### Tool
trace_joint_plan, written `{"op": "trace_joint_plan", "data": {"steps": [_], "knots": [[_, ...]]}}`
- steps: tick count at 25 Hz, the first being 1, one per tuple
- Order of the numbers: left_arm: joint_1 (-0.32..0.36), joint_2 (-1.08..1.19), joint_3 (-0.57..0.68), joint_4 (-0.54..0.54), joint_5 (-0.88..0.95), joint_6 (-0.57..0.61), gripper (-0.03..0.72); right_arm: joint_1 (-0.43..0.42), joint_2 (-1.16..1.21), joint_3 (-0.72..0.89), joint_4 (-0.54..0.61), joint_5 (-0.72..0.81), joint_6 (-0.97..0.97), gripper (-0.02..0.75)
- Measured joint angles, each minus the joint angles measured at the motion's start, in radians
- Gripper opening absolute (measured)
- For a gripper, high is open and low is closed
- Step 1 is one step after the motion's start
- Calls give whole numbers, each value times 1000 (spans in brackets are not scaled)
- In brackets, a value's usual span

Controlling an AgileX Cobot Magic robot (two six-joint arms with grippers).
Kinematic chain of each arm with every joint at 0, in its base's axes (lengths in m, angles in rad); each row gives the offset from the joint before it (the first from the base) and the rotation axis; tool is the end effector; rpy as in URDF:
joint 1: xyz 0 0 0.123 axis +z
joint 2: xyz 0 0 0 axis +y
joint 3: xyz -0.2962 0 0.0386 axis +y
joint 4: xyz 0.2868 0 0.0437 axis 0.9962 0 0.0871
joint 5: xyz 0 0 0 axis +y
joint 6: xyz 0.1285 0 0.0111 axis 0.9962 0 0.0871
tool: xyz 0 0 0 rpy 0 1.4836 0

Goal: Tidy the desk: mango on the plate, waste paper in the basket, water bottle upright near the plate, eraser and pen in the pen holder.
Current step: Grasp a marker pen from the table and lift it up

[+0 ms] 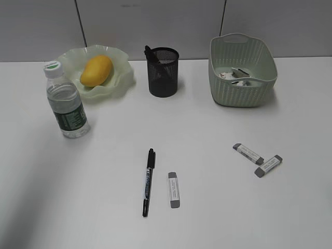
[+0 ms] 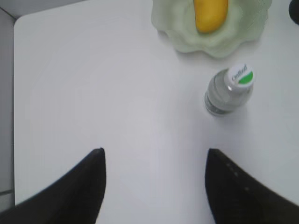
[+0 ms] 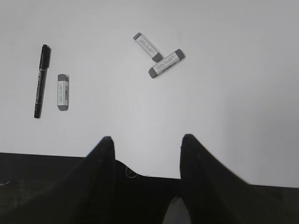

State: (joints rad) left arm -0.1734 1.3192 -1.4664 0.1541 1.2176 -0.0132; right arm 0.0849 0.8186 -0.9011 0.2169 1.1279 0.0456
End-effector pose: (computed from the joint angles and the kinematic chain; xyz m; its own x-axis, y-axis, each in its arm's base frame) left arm 0.3105 -0.0355 0.3988 -0.8133 0.1831 -0.5523 0.1246 0.9820 0.1420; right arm 0.1788 0.0404 0.3299 -0.8293 0.0666 -0.5548 -0.0813 0.9679 0.2377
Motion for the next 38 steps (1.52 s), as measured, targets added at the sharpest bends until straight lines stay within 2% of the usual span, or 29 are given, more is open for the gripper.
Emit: {"op": "trace_joint_plan", "data": {"steps": [4, 8, 21, 25, 30, 34, 38], "knots": [[0, -123, 159, -22, 0, -1, 506, 8, 156, -78, 34, 9, -1, 372], [0, -271, 333, -64, -19, -10, 503, 70, 294, -141, 38, 1, -2, 372], [0, -818, 732, -98, -39, -12, 499, 459, 750, -428, 35, -86, 143, 364], [0, -984, 805, -100, -38, -12, 498, 551, 868, -510, 35, -157, 191, 361], [0, -1187, 829, -100, -38, -13, 498, 645, 1012, -616, -2, -172, 284, 361], [0, -1305, 829, -99, -38, -13, 498, 687, 1104, -688, -63, -169, 365, 361], [0, -1326, 838, -97, -39, -13, 498, 703, 1168, -720, -108, -168, 417, 360]]}}
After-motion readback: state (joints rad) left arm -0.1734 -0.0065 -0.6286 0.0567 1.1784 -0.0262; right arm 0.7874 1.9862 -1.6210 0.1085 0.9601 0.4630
